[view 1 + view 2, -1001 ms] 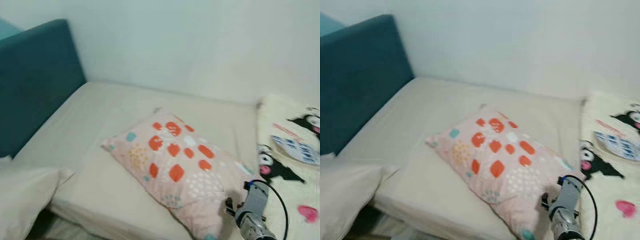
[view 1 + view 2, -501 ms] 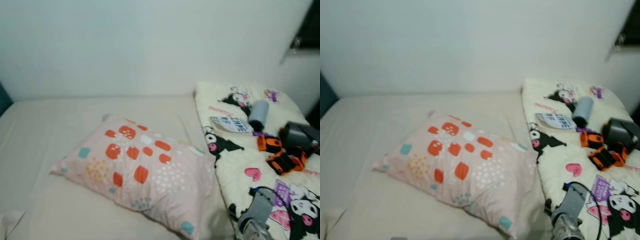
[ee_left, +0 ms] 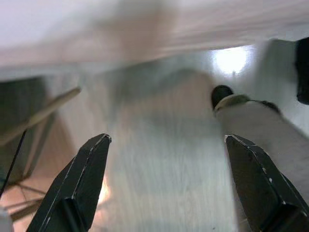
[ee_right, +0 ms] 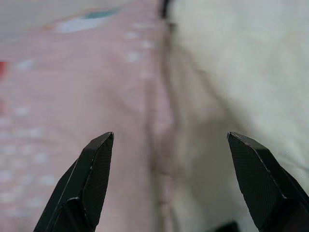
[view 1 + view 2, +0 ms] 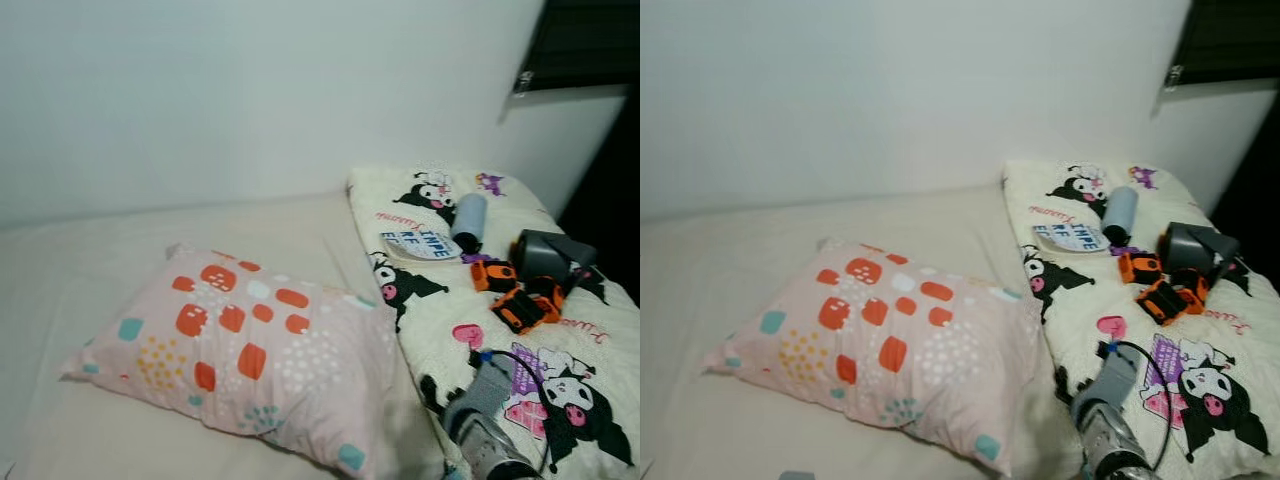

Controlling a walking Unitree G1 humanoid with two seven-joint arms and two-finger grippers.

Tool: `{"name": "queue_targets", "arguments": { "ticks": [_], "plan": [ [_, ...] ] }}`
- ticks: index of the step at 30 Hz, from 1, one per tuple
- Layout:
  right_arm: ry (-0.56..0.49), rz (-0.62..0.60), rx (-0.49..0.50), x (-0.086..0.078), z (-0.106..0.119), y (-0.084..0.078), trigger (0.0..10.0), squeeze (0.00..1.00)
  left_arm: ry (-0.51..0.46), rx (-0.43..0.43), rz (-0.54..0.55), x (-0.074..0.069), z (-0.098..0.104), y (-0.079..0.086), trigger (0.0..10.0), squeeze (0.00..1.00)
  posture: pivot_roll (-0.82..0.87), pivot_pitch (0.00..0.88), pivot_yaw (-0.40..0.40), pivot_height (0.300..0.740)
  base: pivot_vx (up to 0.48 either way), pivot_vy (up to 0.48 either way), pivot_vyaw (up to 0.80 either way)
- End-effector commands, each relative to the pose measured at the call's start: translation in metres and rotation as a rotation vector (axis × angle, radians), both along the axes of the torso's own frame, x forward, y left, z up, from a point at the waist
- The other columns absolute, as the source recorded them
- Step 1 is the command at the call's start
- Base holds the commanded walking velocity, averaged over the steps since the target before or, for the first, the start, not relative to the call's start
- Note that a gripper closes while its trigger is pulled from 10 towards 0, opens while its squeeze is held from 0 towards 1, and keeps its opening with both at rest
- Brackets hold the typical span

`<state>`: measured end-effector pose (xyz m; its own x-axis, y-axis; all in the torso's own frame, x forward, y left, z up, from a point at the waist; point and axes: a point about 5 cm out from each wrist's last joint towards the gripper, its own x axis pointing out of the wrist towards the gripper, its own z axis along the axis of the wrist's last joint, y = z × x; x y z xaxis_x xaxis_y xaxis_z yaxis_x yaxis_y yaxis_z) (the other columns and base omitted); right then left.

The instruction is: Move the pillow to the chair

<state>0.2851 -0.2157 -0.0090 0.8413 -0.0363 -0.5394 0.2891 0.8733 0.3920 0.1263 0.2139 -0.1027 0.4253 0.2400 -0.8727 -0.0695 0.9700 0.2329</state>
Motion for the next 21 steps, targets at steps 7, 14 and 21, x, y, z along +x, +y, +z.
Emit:
{"name": "queue_targets", "arguments": {
  "ticks": [7,14,21],
  "plan": [
    [-0.060,0.101,0.032,0.015,0.013,0.011,10.0,0.00,-0.097,0.075,0.204,0.011,0.011,0.027,10.0,0.00,-0.09,0.081,0.028,0.726,0.000,0.000,0.00],
    [-0.073,0.074,0.038,0.016,0.016,0.004,10.0,0.00,-0.321,0.049,0.247,0.058,0.035,0.035,10.0,0.00,-0.08,0.081,0.025,0.696,0.000,0.000,0.00],
    [-0.076,0.080,0.054,0.014,0.015,0.003,10.0,0.00,-0.337,0.044,0.225,0.064,0.037,0.031,10.0,0.00,-0.09,0.076,0.030,0.661,0.000,0.000,0.00]
  ]
}}
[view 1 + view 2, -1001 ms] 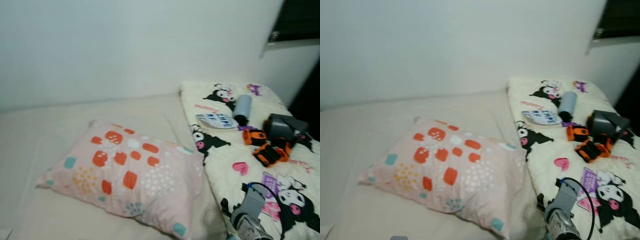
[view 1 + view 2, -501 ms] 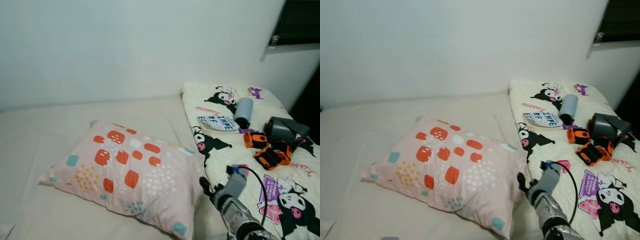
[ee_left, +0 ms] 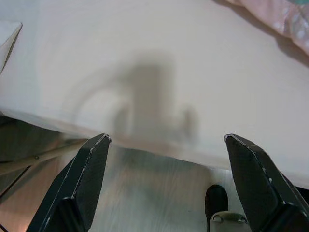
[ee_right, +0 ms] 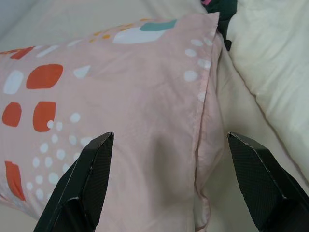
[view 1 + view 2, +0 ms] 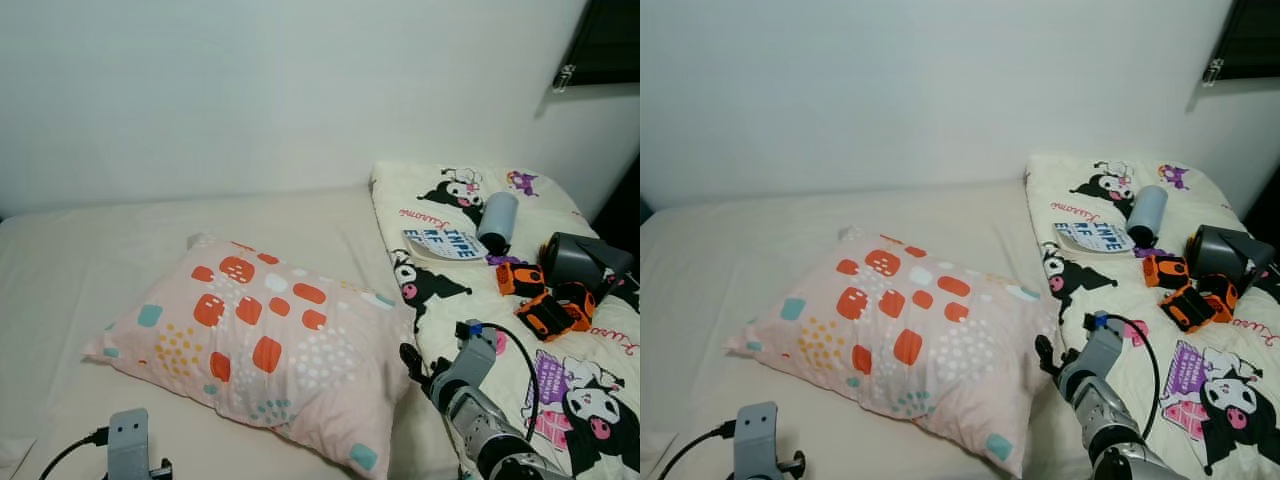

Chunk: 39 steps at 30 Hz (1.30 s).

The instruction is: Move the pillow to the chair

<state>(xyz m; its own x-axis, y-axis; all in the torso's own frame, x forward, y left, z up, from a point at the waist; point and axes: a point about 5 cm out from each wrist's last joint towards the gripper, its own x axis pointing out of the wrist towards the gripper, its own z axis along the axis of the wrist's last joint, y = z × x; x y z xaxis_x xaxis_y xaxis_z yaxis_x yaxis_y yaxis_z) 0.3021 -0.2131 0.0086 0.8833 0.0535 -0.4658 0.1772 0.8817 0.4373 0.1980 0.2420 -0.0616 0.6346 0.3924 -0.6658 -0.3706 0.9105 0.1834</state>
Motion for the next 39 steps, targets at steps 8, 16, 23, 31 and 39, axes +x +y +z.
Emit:
{"name": "queue_targets", "arguments": {
  "ticks": [8,16,23,31,39],
  "plan": [
    [-0.002,0.013,0.053,-0.002,-0.003,0.004,10.0,0.00,0.060,-0.006,-0.030,-0.016,-0.010,-0.004,10.0,0.00,-0.09,0.072,0.031,0.626,0.000,0.000,0.00],
    [-0.010,-0.013,0.085,-0.001,-0.002,0.006,10.0,0.00,0.080,-0.001,-0.052,-0.022,-0.013,-0.006,10.0,0.00,-0.08,0.082,0.035,0.596,0.000,0.000,0.00],
    [-0.084,-0.069,0.229,0.004,0.005,0.005,10.0,0.00,0.093,0.001,-0.063,-0.026,-0.015,-0.005,10.0,0.00,-0.08,0.094,0.044,0.566,0.000,0.000,0.00],
    [-0.220,-0.031,0.328,0.018,0.026,0.005,10.0,0.00,0.102,0.003,-0.077,-0.028,-0.016,-0.005,10.0,0.00,-0.07,0.099,0.052,0.531,0.000,0.000,0.00],
    [-0.308,-0.024,0.381,0.027,0.040,0.002,10.0,0.00,0.108,0.010,-0.099,-0.030,-0.017,-0.006,10.0,0.00,-0.06,0.116,0.063,0.496,0.000,0.000,0.00]
  ]
}}
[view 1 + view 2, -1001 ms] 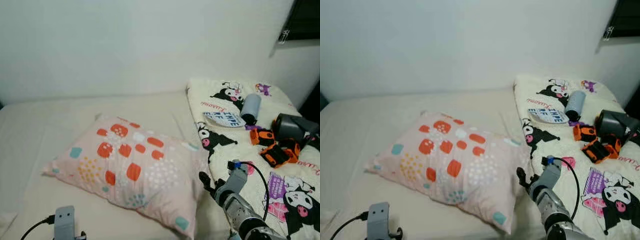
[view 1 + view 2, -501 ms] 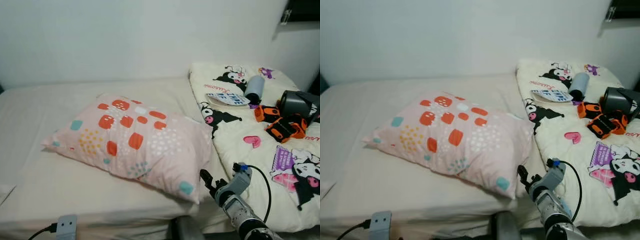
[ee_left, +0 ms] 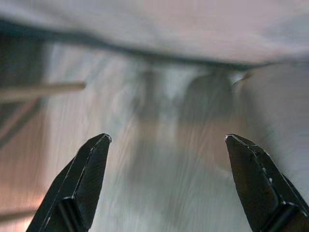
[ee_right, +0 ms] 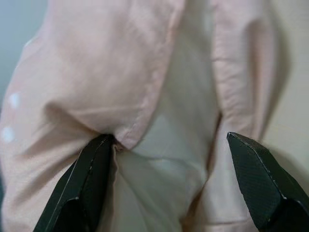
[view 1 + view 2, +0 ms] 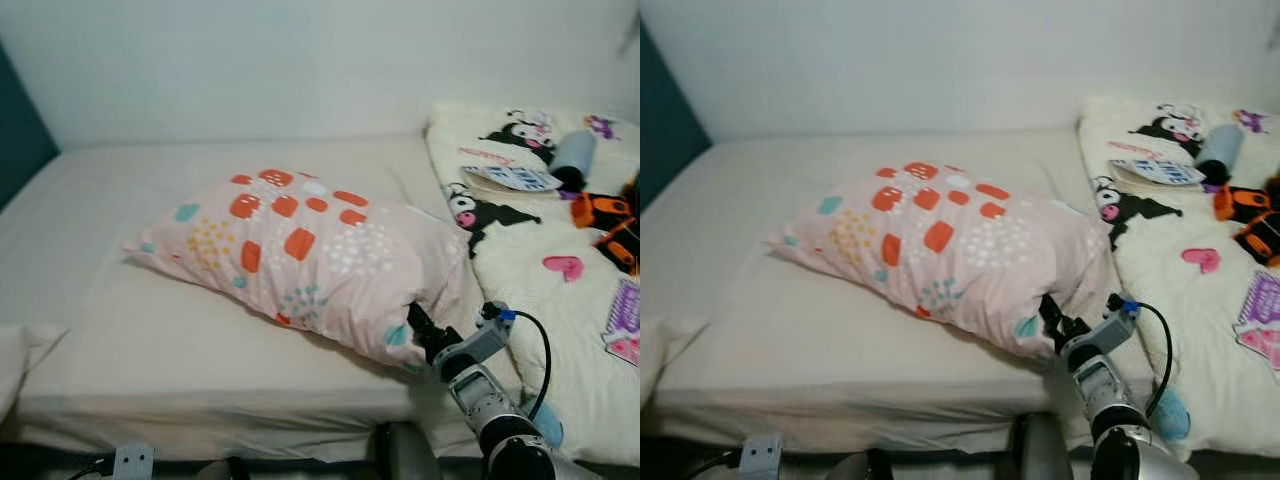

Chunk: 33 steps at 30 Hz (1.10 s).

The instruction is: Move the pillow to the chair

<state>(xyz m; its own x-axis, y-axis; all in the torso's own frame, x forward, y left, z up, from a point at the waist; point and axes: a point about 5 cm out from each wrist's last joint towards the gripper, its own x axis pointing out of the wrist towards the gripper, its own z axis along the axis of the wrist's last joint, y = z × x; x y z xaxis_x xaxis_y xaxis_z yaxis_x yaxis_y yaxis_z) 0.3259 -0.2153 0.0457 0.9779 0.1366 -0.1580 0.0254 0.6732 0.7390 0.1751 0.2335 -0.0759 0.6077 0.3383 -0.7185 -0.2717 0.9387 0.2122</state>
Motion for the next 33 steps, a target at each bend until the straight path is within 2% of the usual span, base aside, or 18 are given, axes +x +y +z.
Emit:
{"name": "queue_targets", "arguments": {
  "ticks": [1,2,3,6,10,11,13,15,16,18,20,21,26,30,33],
  "plan": [
    [-0.020,0.005,0.037,0.003,0.003,0.004,10.0,0.00,0.022,0.010,-0.011,-0.007,-0.003,0.002,10.0,0.00,-0.06,0.116,0.063,0.496,0.000,0.000,0.00],
    [-0.037,0.001,0.060,0.004,0.005,0.004,10.0,0.00,0.023,0.013,-0.015,-0.008,-0.003,0.003,10.0,0.00,-0.06,0.126,0.068,0.496,0.000,0.000,0.00],
    [-0.077,0.000,0.132,0.005,0.008,0.005,10.0,0.00,0.027,0.019,-0.023,-0.011,-0.003,0.004,10.0,0.00,-0.05,0.130,0.070,0.496,0.000,0.000,0.00],
    [-0.090,0.000,0.156,0.005,0.009,0.005,10.0,0.00,0.028,0.021,-0.025,-0.011,-0.004,0.005,10.0,0.00,-0.05,0.130,0.070,0.496,0.000,0.000,0.00],
    [-0.251,0.073,0.336,0.001,0.017,0.005,10.0,0.00,0.038,0.034,-0.028,-0.019,-0.005,0.010,10.0,0.00,-0.03,0.153,0.076,0.496,0.000,0.000,0.00],
    [-0.251,0.073,0.336,0.001,0.017,0.005,10.0,0.00,0.038,0.034,-0.028,-0.019,-0.005,0.010,10.0,0.00,-0.03,0.153,0.076,0.496,0.000,0.000,0.00],
    [-0.340,0.140,0.375,-0.003,0.021,0.003,10.0,0.00,0.045,0.037,-0.025,-0.023,-0.006,0.012,10.0,0.00,-0.02,0.159,0.077,0.496,0.000,0.000,0.00],
    [-0.385,0.181,0.384,-0.008,0.022,0.000,10.0,0.00,0.052,0.039,-0.023,-0.026,-0.007,0.013,10.0,0.00,-0.03,0.165,0.079,0.496,0.000,0.000,0.00],
    [-0.385,0.181,0.384,-0.008,0.022,0.000,10.0,0.00,0.052,0.039,-0.023,-0.026,-0.007,0.013,10.0,0.00,-0.03,0.165,0.079,0.496,0.000,0.000,0.00],
    [-0.324,0.149,0.330,-0.011,0.016,-0.006,10.0,0.00,0.061,0.039,-0.025,-0.029,-0.008,0.013,10.0,0.00,-0.03,0.166,0.079,0.496,0.000,0.000,0.00],
    [-0.247,0.102,0.315,-0.010,0.011,-0.008,10.0,0.00,0.061,0.038,-0.026,-0.029,-0.008,0.013,10.0,0.00,-0.03,0.170,0.080,0.496,0.000,0.000,0.00],
    [-0.247,0.102,0.315,-0.010,0.011,-0.008,10.0,0.00,0.061,0.038,-0.026,-0.029,-0.008,0.013,10.0,0.00,-0.03,0.170,0.080,0.496,0.000,0.000,0.00],
    [-0.111,0.005,0.263,-0.009,0.001,-0.011,10.0,0.00,0.056,0.038,-0.034,-0.027,-0.008,0.011,10.0,0.00,-0.03,0.170,0.078,0.496,0.000,0.000,0.00],
    [-0.116,-0.007,0.260,-0.007,0.003,-0.011,10.0,0.00,0.051,0.039,-0.036,-0.026,-0.007,0.011,10.0,0.00,-0.02,0.171,0.080,0.496,0.000,0.000,0.00],
    [-0.167,0.028,0.272,-0.002,0.011,-0.007,10.0,0.00,0.050,0.042,-0.040,-0.026,-0.007,0.012,10.0,0.00,-0.02,0.173,0.086,0.496,0.000,0.000,0.00]
  ]
}}
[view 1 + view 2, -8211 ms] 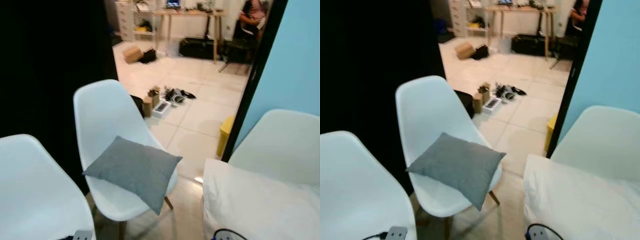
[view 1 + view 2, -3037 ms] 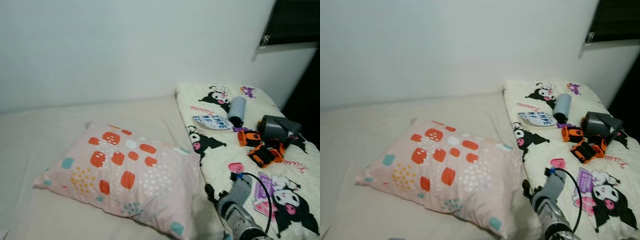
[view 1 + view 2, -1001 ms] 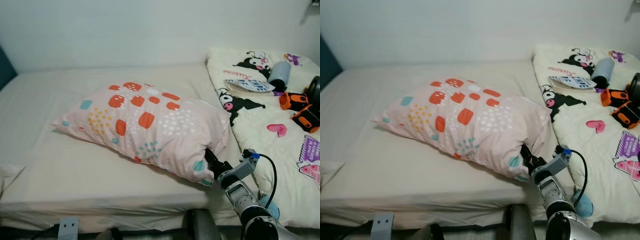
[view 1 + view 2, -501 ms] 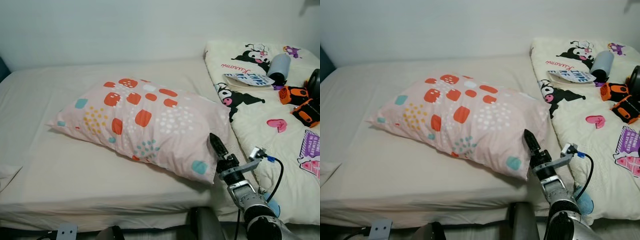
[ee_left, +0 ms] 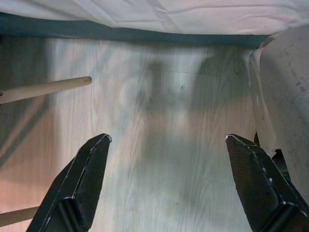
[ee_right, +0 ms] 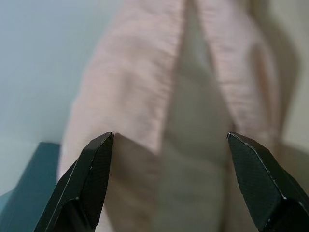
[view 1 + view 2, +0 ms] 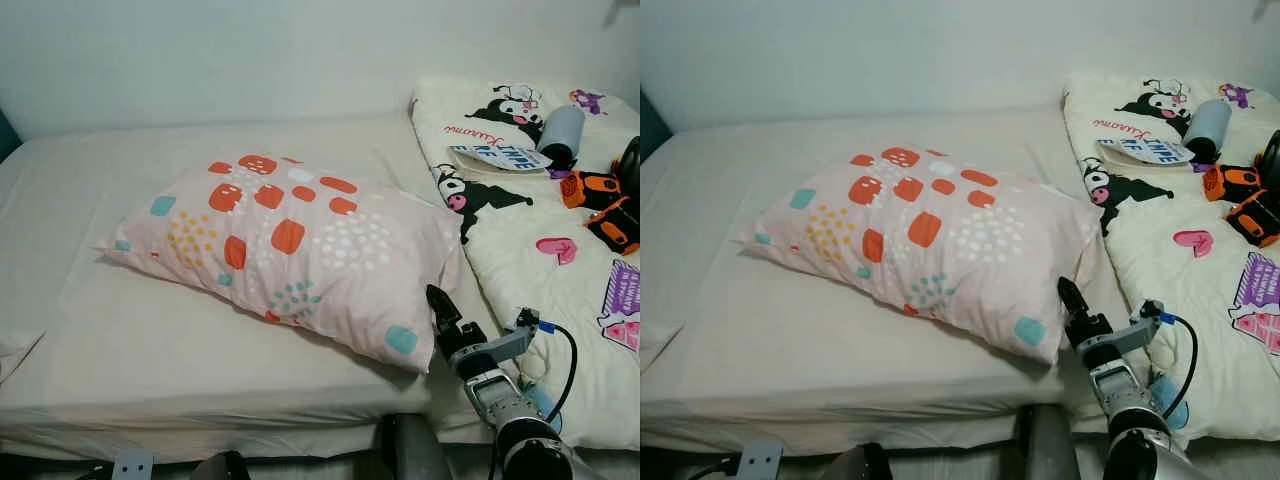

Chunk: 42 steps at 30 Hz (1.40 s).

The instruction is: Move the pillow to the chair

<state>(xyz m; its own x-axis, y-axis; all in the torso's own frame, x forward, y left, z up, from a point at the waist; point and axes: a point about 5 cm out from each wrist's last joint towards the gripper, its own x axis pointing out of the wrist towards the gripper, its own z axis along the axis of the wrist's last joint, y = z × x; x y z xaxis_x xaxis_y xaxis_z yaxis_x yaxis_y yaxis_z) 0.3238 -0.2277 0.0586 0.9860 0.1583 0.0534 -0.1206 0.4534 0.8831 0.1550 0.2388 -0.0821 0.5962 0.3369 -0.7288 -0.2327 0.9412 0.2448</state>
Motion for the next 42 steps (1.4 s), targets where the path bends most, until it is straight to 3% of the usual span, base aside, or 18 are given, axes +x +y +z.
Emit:
{"name": "queue_targets", "arguments": {
  "ticks": [1,5,9,11,13,16,22,25,31,32,35,36,37,38,42],
  "plan": [
    [-0.017,0.034,0.005,0.002,0.001,0.007,10.0,0.00,0.018,0.018,-0.007,-0.006,-0.001,0.007,10.0,0.00,-0.01,0.175,0.094,0.496,0.000,0.000,0.00],
    [-0.006,0.056,-0.014,0.012,0.008,0.018,10.0,0.00,0.022,0.029,-0.020,-0.010,-0.001,0.010,10.0,0.00,-0.01,0.185,0.107,0.496,0.000,0.000,0.00],
    [0.158,0.053,-0.094,0.010,-0.007,0.030,10.0,0.00,0.022,0.035,-0.022,-0.016,-0.001,0.013,10.0,0.00,0.01,0.208,0.107,0.496,0.000,0.000,0.00],
    [0.175,0.050,-0.108,0.010,-0.008,0.031,10.0,0.00,0.022,0.036,-0.022,-0.017,-0.002,0.014,10.0,0.00,0.01,0.208,0.107,0.496,0.000,0.000,0.00],
    [0.258,0.031,-0.059,0.002,-0.022,0.037,10.0,0.00,0.024,0.047,-0.025,-0.024,-0.002,0.017,10.0,0.00,0.05,0.251,0.121,0.496,0.000,0.000,0.00],
    [0.281,0.028,-0.035,0.000,-0.026,0.040,10.0,0.00,0.027,0.054,-0.029,-0.028,-0.003,0.019,10.0,0.00,0.05,0.261,0.127,0.496,0.000,0.000,0.00],
    [0.245,0.093,-0.037,0.002,-0.024,0.053,10.0,0.00,0.035,0.067,-0.039,-0.040,-0.003,0.025,10.0,0.00,0.07,0.299,0.142,0.496,0.000,0.000,0.00],
    [0.101,0.249,0.045,0.012,-0.005,0.080,10.0,0.00,0.040,0.075,-0.048,-0.049,-0.004,0.028,10.0,0.00,0.09,0.333,0.147,0.496,0.000,0.000,0.00],
    [0.132,0.279,0.049,0.016,-0.001,0.093,10.0,0.00,0.032,0.079,-0.054,-0.049,-0.003,0.028,10.0,0.00,0.09,0.345,0.147,0.496,0.000,0.000,0.00],
    [0.188,0.282,0.030,0.017,-0.004,0.101,10.0,0.00,0.027,0.082,-0.061,-0.048,-0.002,0.028,10.0,0.00,0.10,0.348,0.146,0.496,0.000,0.000,0.00],
    [0.225,0.284,0.029,0.017,-0.005,0.107,10.0,0.00,0.024,0.085,-0.065,-0.048,-0.002,0.028,10.0,0.00,0.10,0.347,0.145,0.496,0.000,0.000,0.00],
    [0.233,0.289,0.036,0.018,-0.004,0.112,0.8,0.00,0.021,0.087,-0.067,-0.048,-0.002,0.028,10.0,0.00,0.11,0.345,0.144,0.496,0.000,0.000,0.00],
    [0.233,0.289,0.036,0.018,-0.004,0.112,0.8,0.00,0.021,0.087,-0.067,-0.048,-0.002,0.028,10.0,0.00,0.11,0.345,0.144,0.496,0.000,0.000,0.00],
    [0.208,0.296,0.034,0.019,-0.002,0.115,0.0,0.00,0.022,0.088,-0.066,-0.048,-0.002,0.028,10.0,0.00,0.12,0.335,0.145,0.496,0.000,0.000,0.00],
    [0.093,0.309,0.020,0.028,0.015,0.116,0.0,0.00,0.015,0.092,-0.057,-0.045,-0.001,0.029,10.0,0.00,0.12,0.300,0.142,0.496,0.000,0.000,0.00]
  ]
}}
